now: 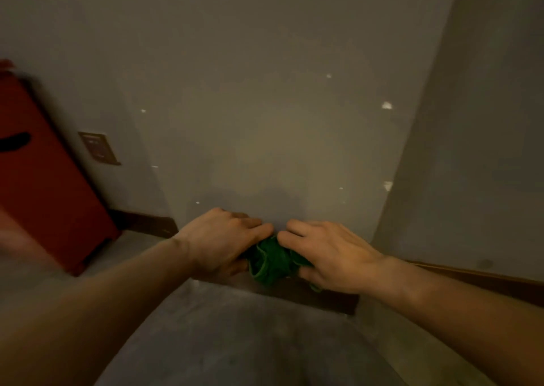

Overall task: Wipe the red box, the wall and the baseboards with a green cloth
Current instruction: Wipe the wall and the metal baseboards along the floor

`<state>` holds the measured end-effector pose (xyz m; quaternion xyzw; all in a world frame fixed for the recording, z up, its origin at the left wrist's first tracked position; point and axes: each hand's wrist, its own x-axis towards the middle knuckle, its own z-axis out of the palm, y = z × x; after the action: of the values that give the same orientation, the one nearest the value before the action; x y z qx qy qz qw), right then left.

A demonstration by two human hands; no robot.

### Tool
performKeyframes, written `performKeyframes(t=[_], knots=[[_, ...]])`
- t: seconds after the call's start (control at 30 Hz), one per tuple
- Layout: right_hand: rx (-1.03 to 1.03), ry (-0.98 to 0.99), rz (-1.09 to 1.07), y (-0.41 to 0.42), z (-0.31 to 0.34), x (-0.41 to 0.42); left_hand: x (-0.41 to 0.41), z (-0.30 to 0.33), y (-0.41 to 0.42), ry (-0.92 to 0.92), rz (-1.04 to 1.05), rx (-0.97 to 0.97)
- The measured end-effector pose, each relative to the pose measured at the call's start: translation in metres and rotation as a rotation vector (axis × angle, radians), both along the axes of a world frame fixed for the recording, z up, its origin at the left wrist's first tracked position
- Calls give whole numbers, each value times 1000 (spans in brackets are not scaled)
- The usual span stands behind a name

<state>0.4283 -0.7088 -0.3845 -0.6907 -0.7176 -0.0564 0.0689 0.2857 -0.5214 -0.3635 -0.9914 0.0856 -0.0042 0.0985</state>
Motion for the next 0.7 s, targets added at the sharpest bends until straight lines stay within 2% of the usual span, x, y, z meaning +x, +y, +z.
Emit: performKeyframes(t=[0.3, 0.53, 0.7], knots=[[-42, -59, 84, 139, 8, -68, -91, -25, 118, -135, 171, -66], [-81, -7, 92, 237, -40, -122, -155, -88, 195, -204, 342, -179], [-45, 105, 53, 289, -87, -149, -183, -136, 236, -250, 486, -350]])
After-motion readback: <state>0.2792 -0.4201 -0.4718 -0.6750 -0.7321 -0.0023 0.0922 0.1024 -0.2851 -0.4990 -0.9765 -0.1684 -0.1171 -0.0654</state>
